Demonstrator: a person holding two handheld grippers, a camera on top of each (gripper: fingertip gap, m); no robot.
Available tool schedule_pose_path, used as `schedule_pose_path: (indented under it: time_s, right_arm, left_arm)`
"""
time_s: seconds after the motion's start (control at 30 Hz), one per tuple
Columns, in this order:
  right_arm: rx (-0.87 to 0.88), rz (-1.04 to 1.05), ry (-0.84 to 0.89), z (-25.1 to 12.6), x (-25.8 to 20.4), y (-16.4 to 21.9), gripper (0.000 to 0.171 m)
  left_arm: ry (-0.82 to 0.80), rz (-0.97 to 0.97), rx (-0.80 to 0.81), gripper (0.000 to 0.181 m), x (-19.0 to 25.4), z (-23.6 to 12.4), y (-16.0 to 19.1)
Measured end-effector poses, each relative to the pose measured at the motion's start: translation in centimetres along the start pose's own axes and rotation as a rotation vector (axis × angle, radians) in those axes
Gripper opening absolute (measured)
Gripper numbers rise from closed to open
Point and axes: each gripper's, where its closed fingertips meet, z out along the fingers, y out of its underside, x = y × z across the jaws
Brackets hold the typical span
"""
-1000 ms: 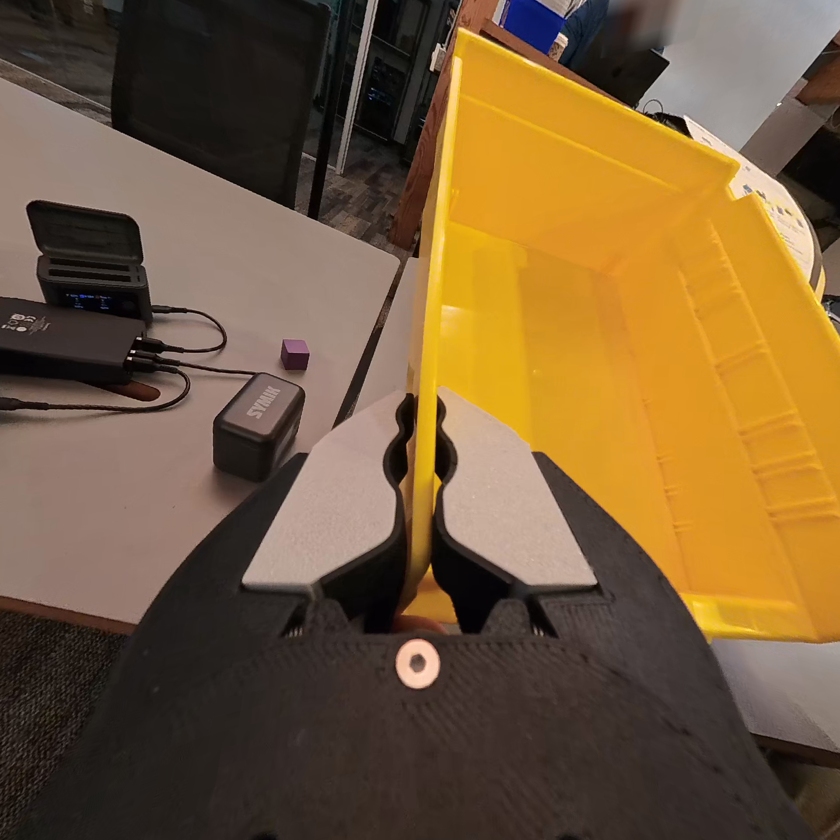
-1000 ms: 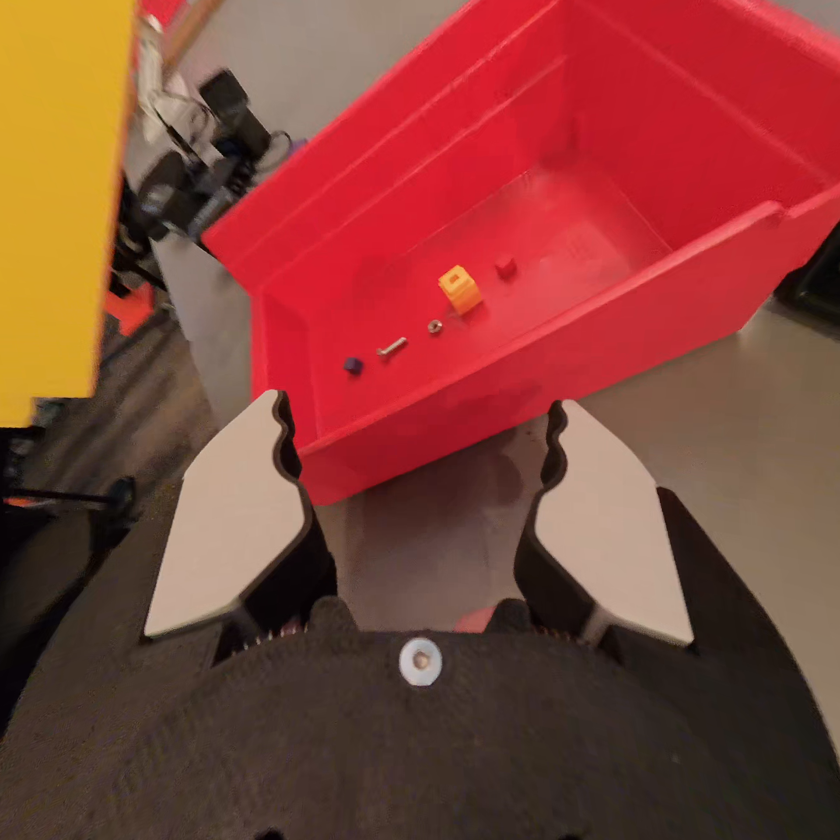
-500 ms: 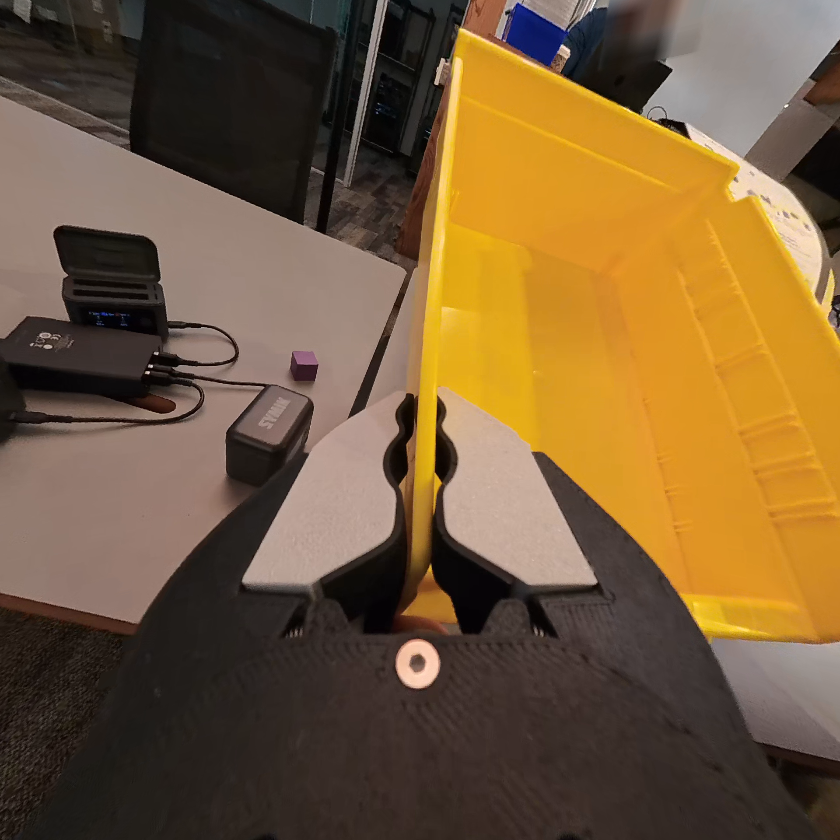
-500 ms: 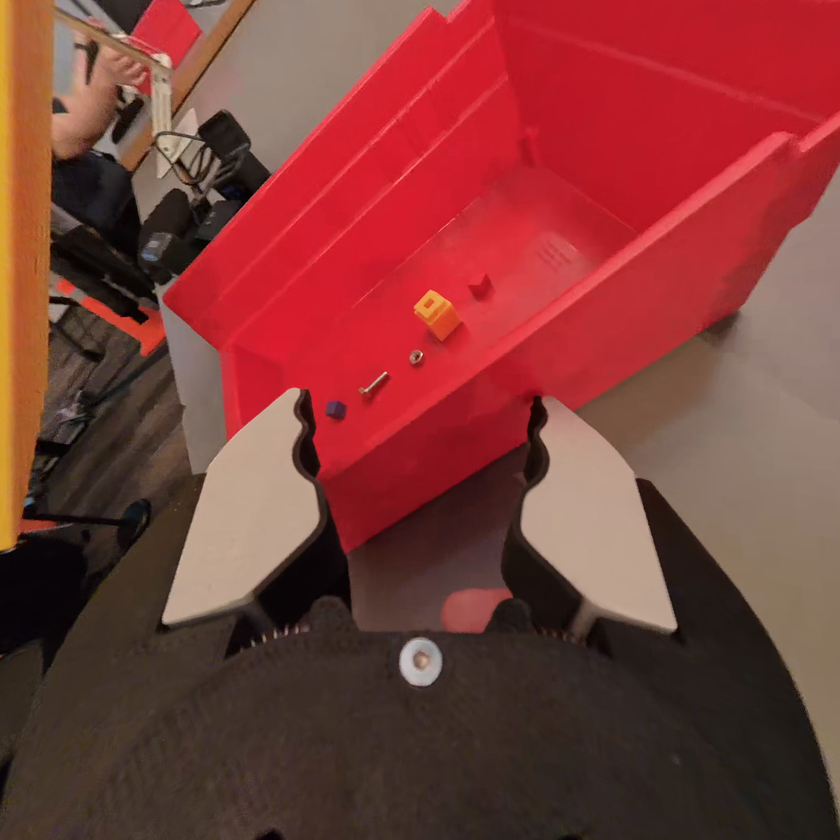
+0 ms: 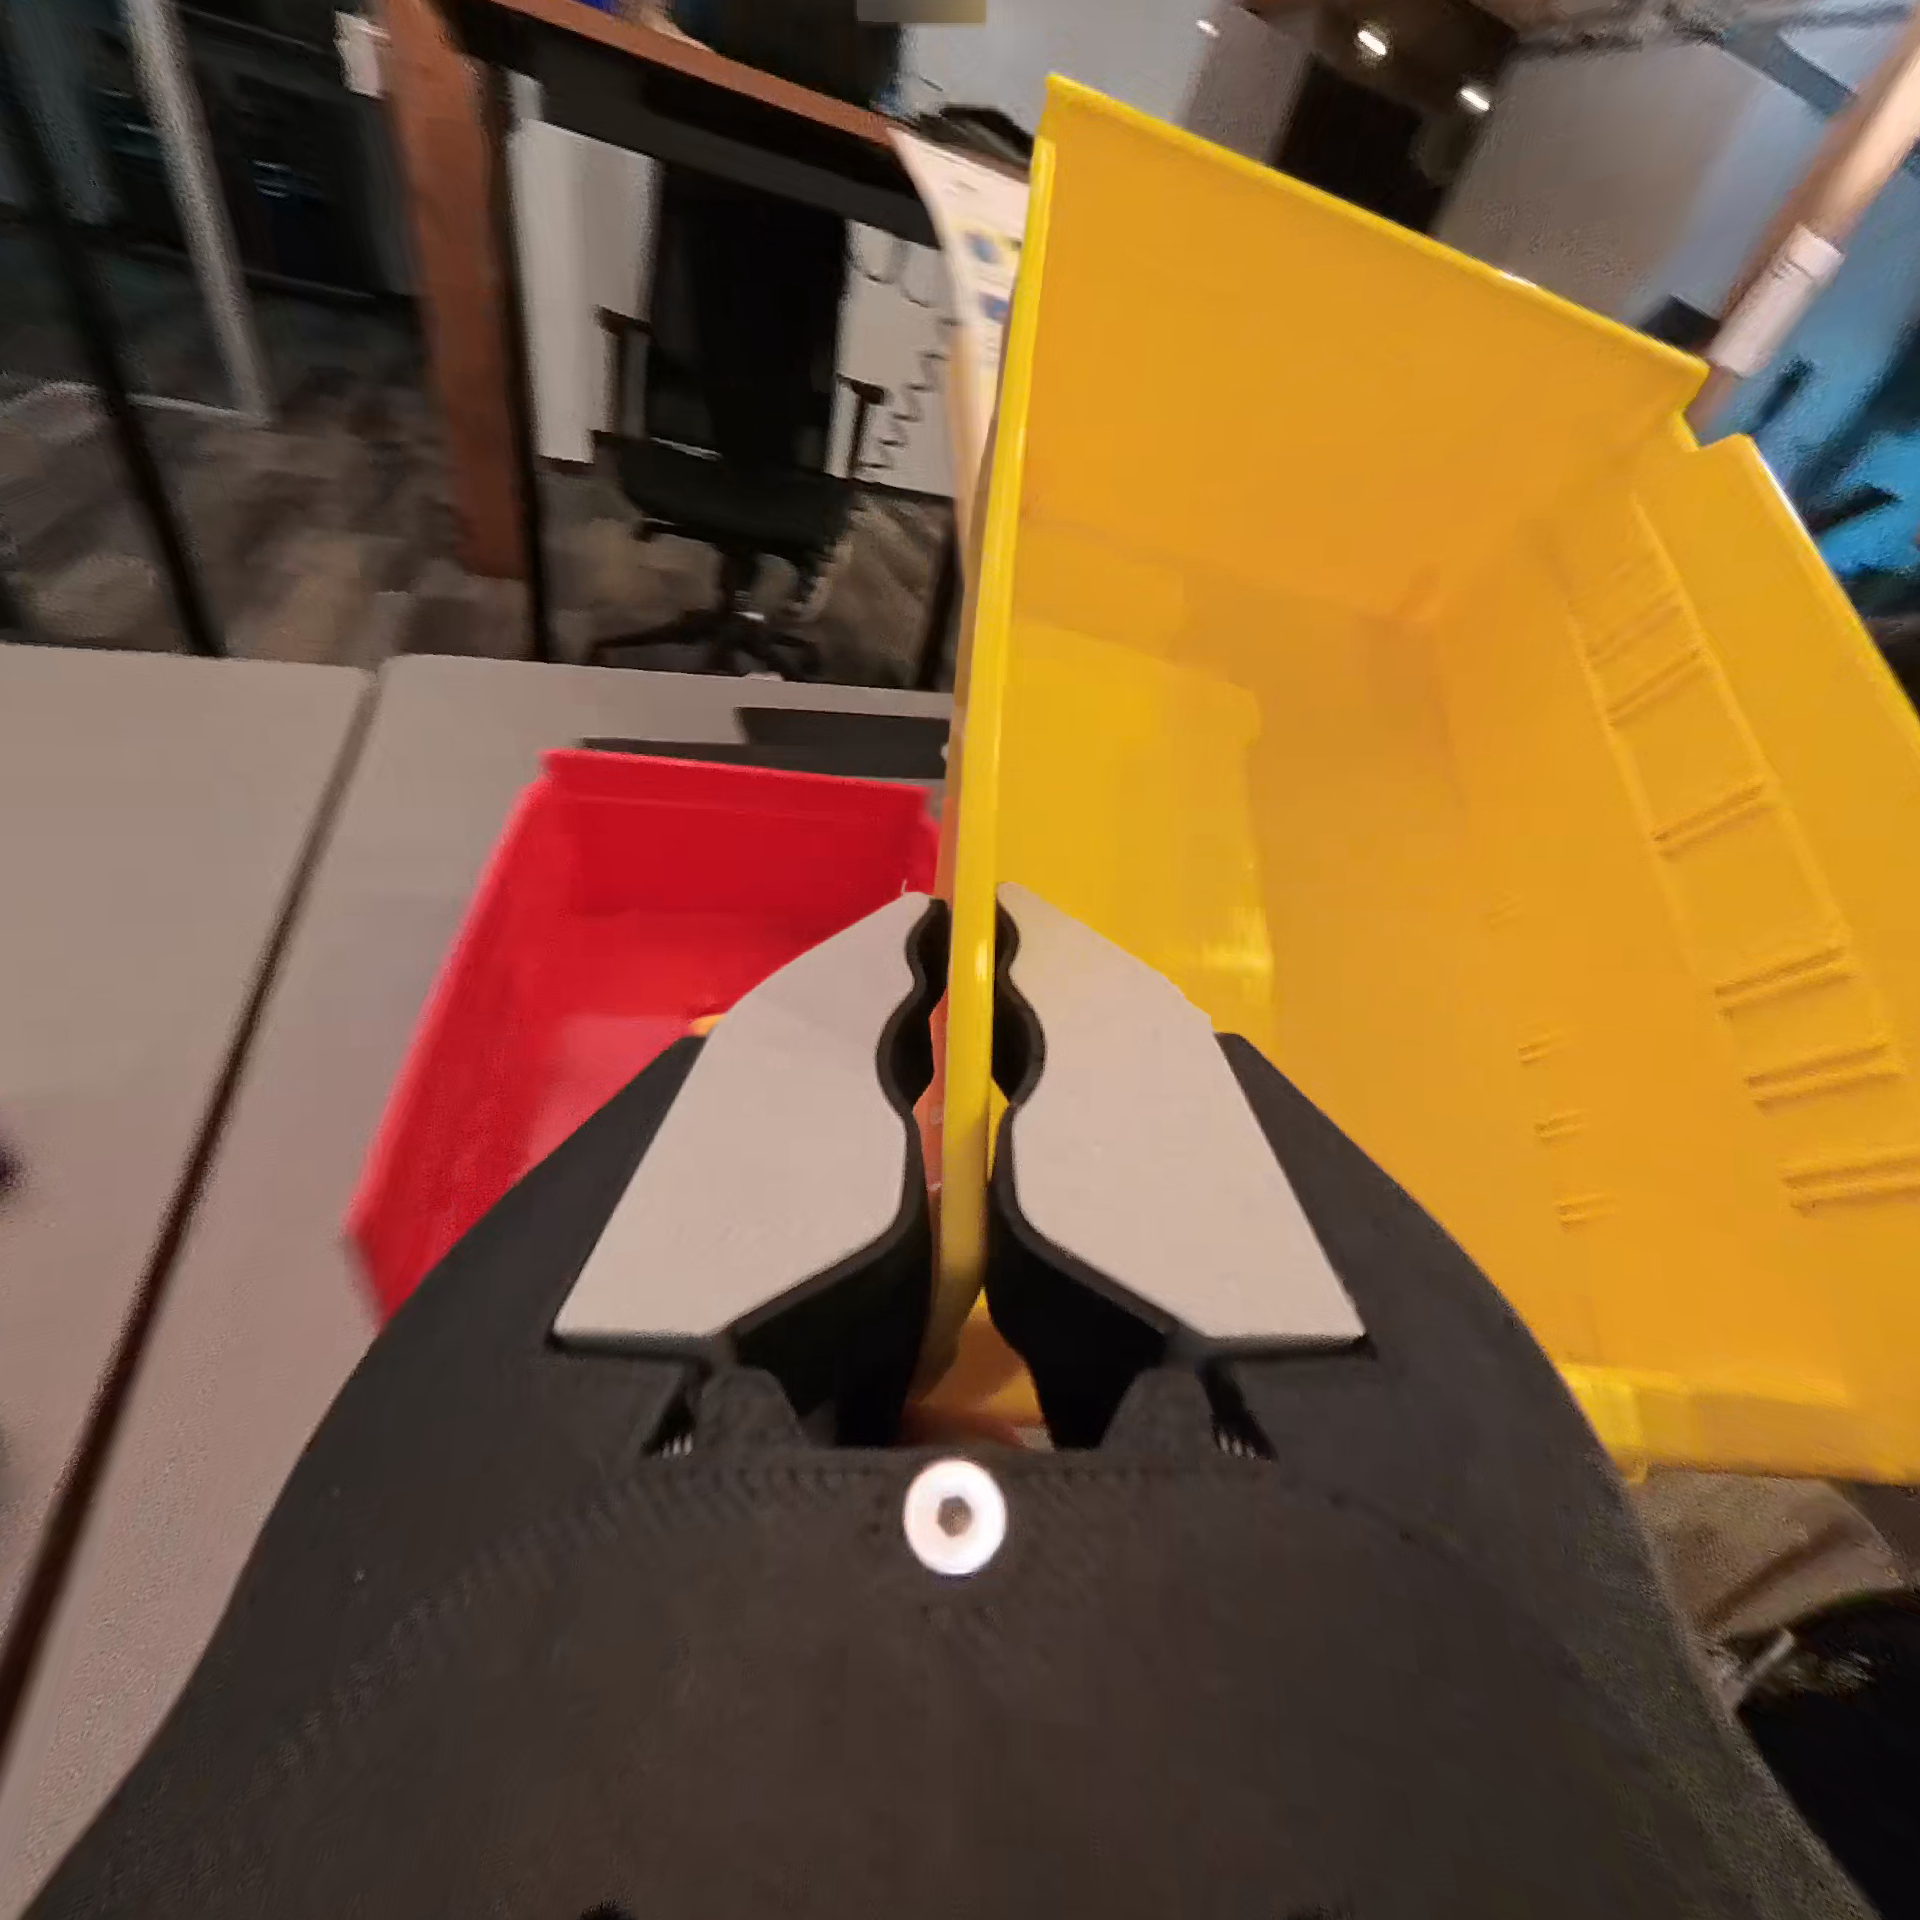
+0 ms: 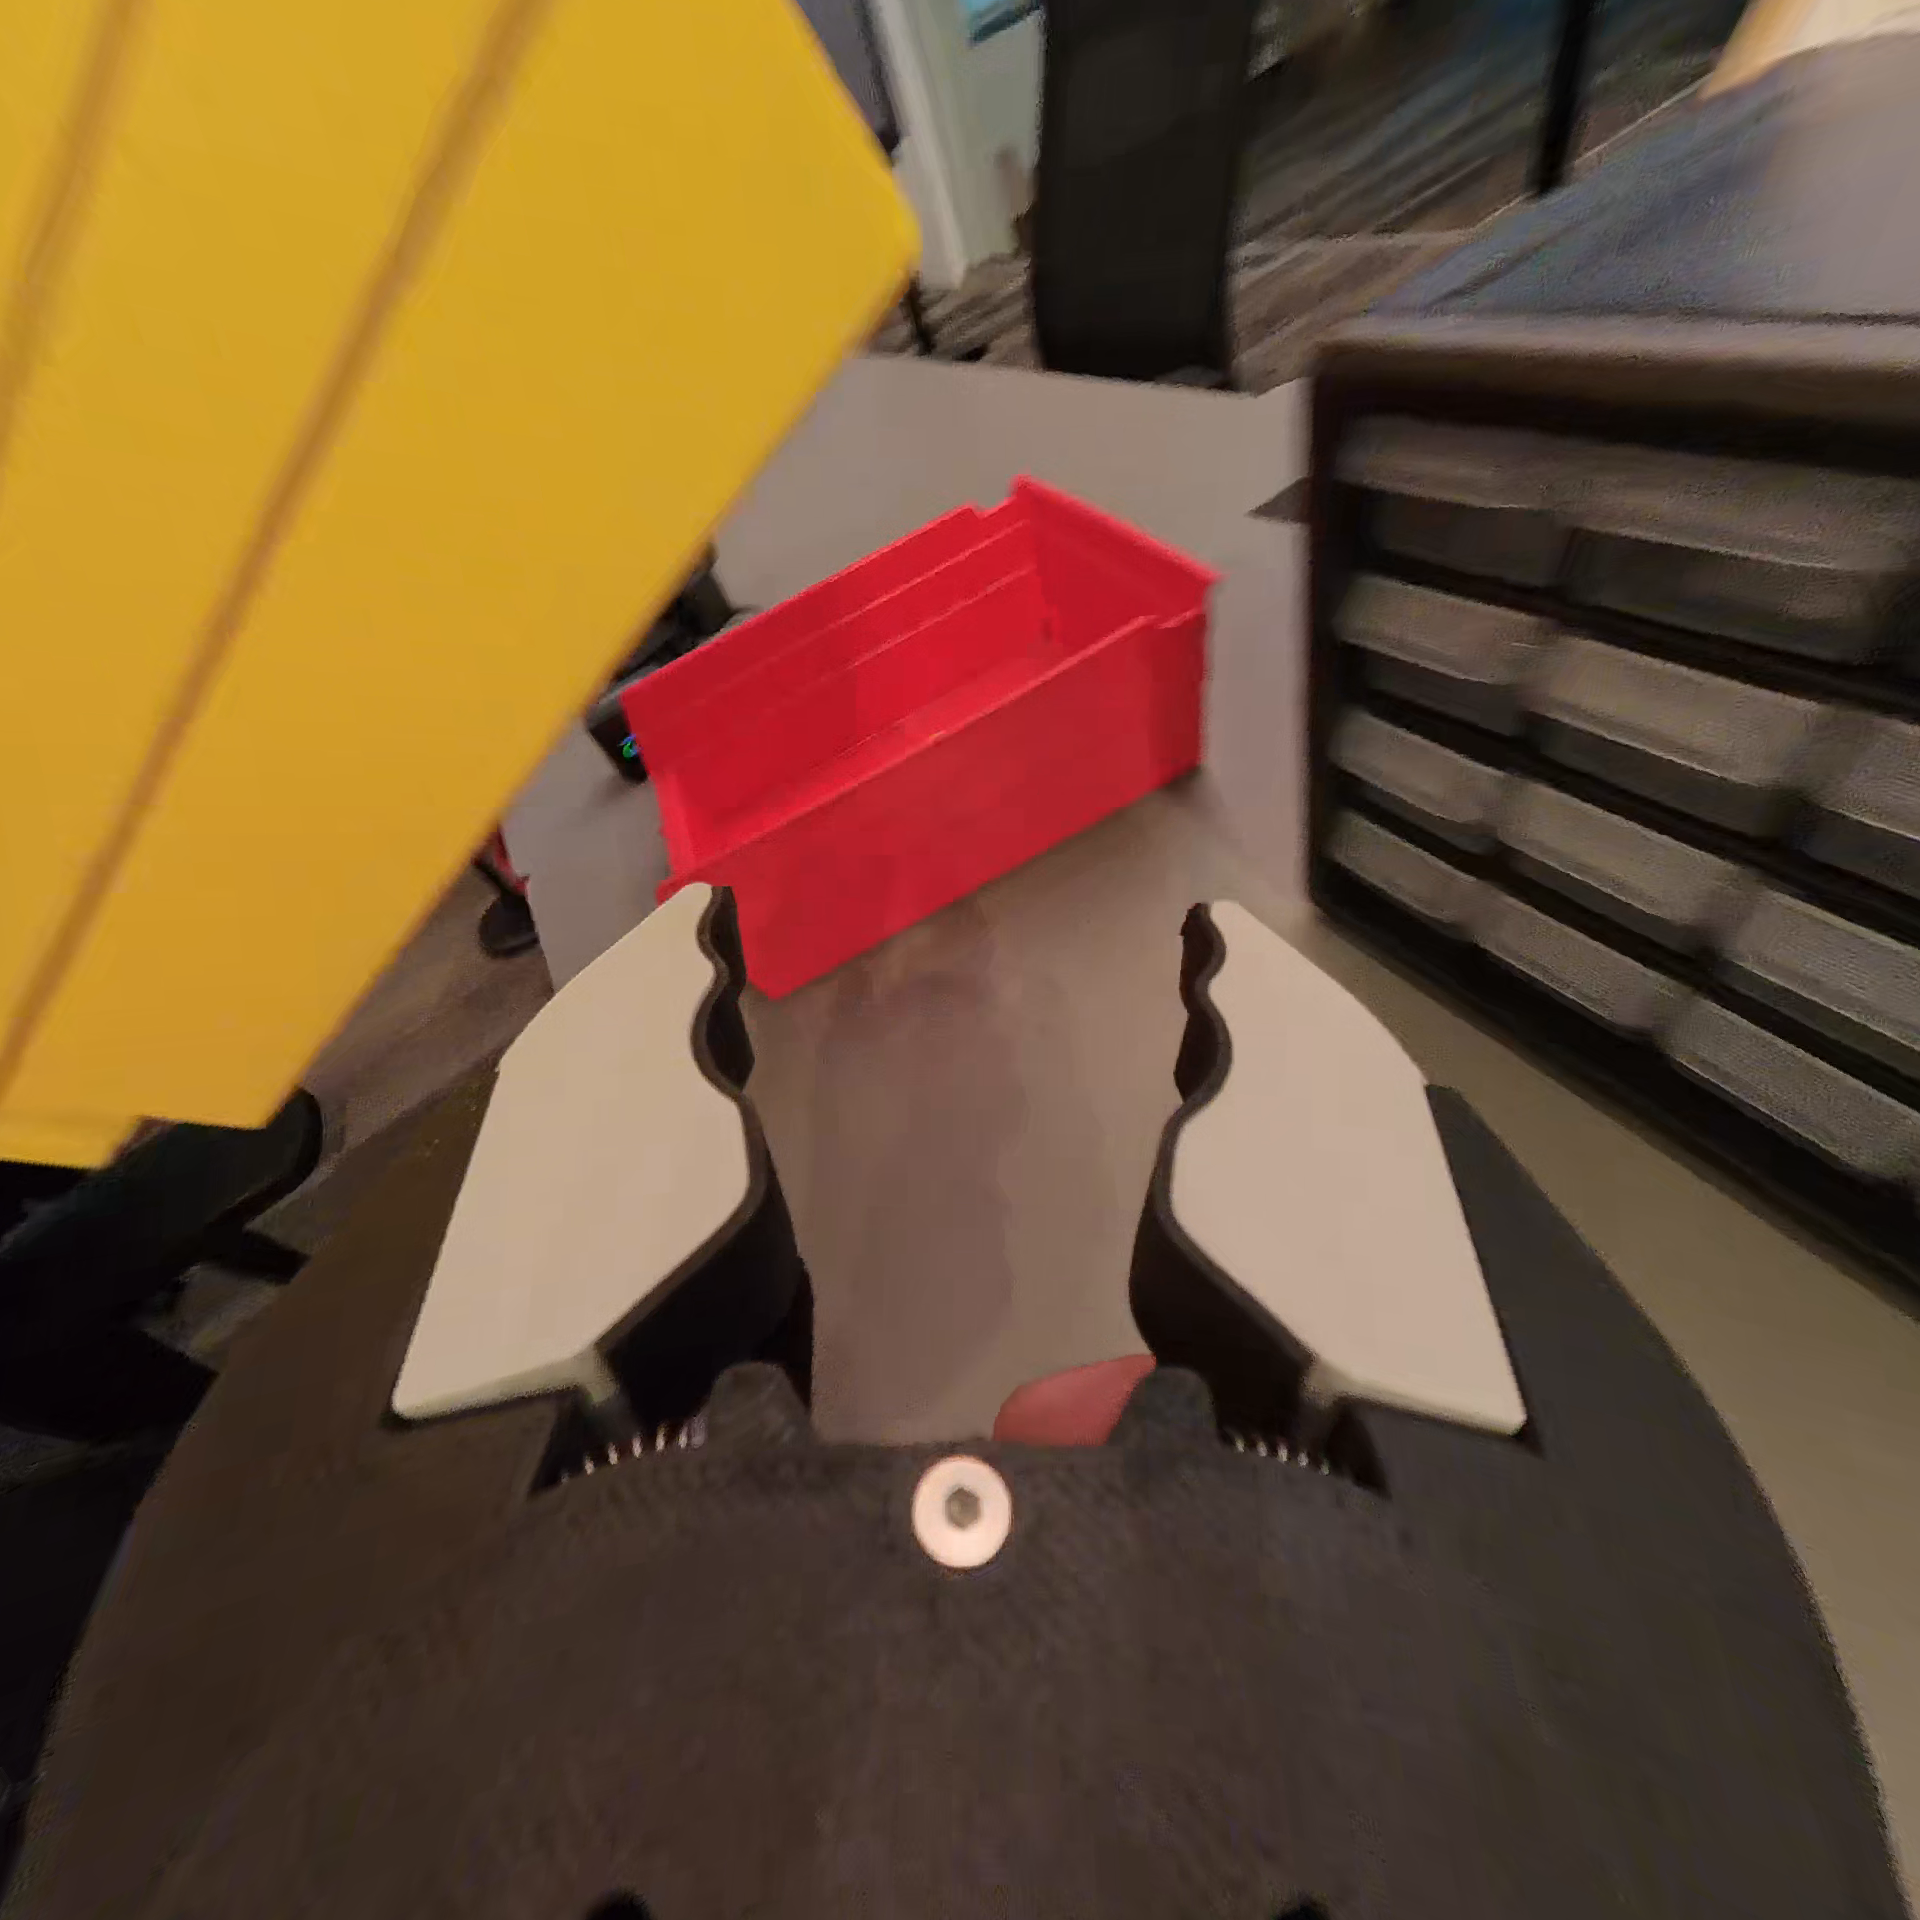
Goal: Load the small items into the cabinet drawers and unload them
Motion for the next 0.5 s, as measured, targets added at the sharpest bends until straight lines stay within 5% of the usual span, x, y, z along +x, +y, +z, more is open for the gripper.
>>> schedule_pose_path:
  time_s: [0.2, 0.33, 0.5]
  right_arm:
    - [0.212, 0.102, 0.168, -16.6, 4.3, -0.2, 0.062]
    - [0.321, 0.164, 0.353, -26.2, 6.5, 1.9, 0.065]
    - [0.302, 0.226, 0.463, -31.4, 6.7, 6.4, 0.072]
  left_arm:
    - [0.289, 0.046, -0.166, 0.005, 12.8, 9.6, 5.2]
    - [0.417, 0.051, -0.287, 0.004, 19.6, 14.6, 10.7]
    - [0.470, 0.042, -0.382, 0.005, 25.1, 19.9, 15.7]
